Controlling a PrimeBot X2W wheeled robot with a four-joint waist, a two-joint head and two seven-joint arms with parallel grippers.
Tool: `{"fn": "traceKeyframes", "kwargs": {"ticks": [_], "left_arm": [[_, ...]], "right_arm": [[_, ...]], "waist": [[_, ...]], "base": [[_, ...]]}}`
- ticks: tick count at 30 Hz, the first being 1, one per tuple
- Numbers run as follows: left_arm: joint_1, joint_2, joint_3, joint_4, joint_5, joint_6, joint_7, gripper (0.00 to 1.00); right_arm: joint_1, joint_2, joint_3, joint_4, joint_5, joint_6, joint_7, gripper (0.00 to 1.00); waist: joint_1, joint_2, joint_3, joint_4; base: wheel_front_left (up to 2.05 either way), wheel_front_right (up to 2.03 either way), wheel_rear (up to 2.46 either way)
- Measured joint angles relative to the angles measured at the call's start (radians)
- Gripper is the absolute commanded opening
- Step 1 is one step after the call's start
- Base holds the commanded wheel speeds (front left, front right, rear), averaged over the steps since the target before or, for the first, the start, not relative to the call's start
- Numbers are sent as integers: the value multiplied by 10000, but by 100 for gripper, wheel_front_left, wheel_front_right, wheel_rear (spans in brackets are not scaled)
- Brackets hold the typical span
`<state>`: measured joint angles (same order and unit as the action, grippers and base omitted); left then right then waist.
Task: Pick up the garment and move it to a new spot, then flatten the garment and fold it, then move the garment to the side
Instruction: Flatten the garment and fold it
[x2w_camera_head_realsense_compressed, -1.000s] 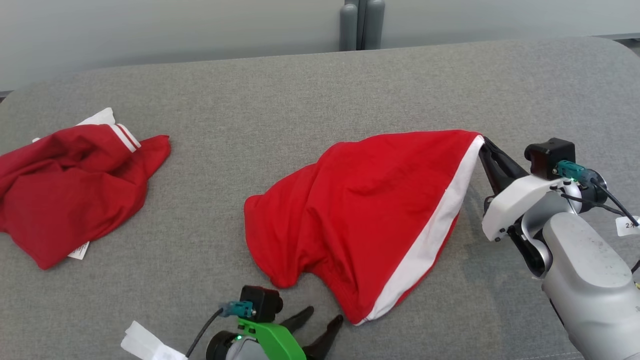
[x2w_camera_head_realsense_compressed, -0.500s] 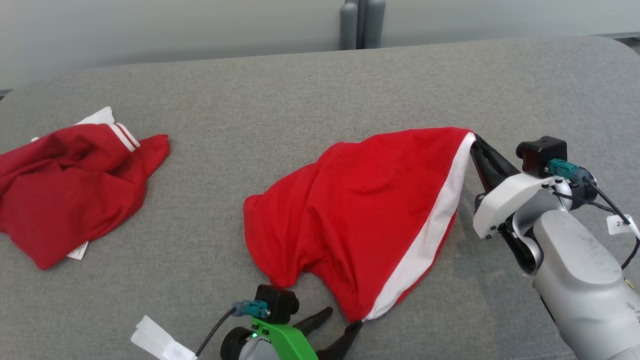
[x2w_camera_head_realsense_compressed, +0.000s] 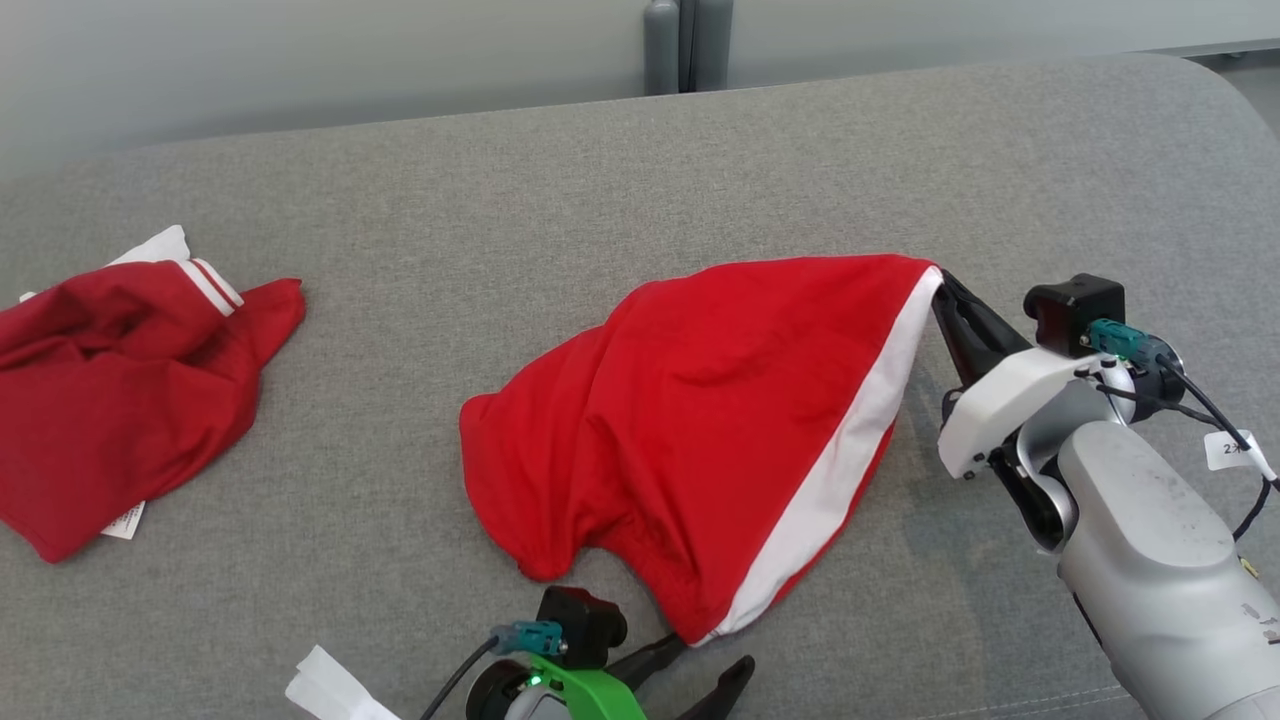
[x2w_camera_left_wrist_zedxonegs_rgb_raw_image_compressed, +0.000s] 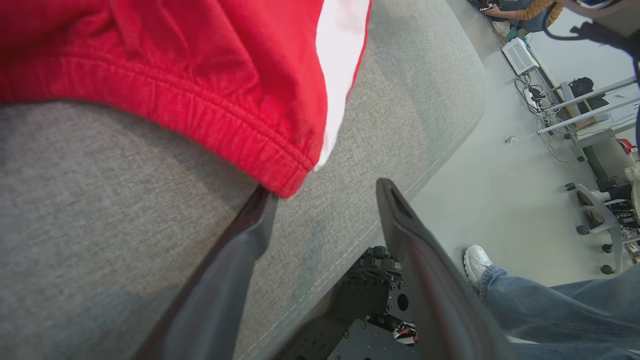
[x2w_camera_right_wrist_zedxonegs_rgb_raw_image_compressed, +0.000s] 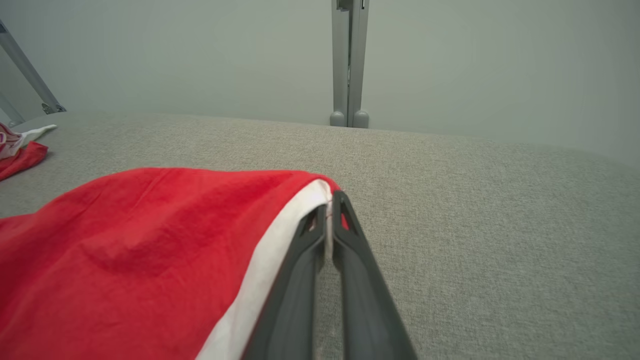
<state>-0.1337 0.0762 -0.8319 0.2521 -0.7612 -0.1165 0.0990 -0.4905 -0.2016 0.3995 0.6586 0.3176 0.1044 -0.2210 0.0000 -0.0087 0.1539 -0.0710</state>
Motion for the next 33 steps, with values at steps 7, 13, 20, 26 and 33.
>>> {"fn": "traceKeyframes", "kwargs": {"ticks": [7, 13, 20, 26, 33], "left_arm": [[-38, -25, -107, 98, 105, -63, -548, 100], [-66, -54, -213, 355, 280, -63, -999, 48], [-430, -71, -483, 800, 882, -67, -1666, 0], [-523, -82, -642, 1204, 1053, -67, -2148, 0], [-1153, 52, 1177, 637, 637, -67, -3413, 0]], "right_arm": [[-27, 92, 48, 132, 2, 8, -82, 0], [-35, 90, 27, 244, 4, 8, -88, 0], [-40, 107, -38, 311, 81, 10, -121, 0], [-128, 140, -105, 366, 228, 10, -176, 0], [-122, 33, -617, 251, 556, 13, -219, 0]], "waist": [[0, 0, -16, -116], [0, 0, -41, -163], [0, 0, -52, -161], [0, 0, -62, -145], [0, 0, -208, 0]], "base": [[0, 0, 0], [0, 0, 0], [0, 0, 0], [0, 0, 0], [0, 0, 0]]}}
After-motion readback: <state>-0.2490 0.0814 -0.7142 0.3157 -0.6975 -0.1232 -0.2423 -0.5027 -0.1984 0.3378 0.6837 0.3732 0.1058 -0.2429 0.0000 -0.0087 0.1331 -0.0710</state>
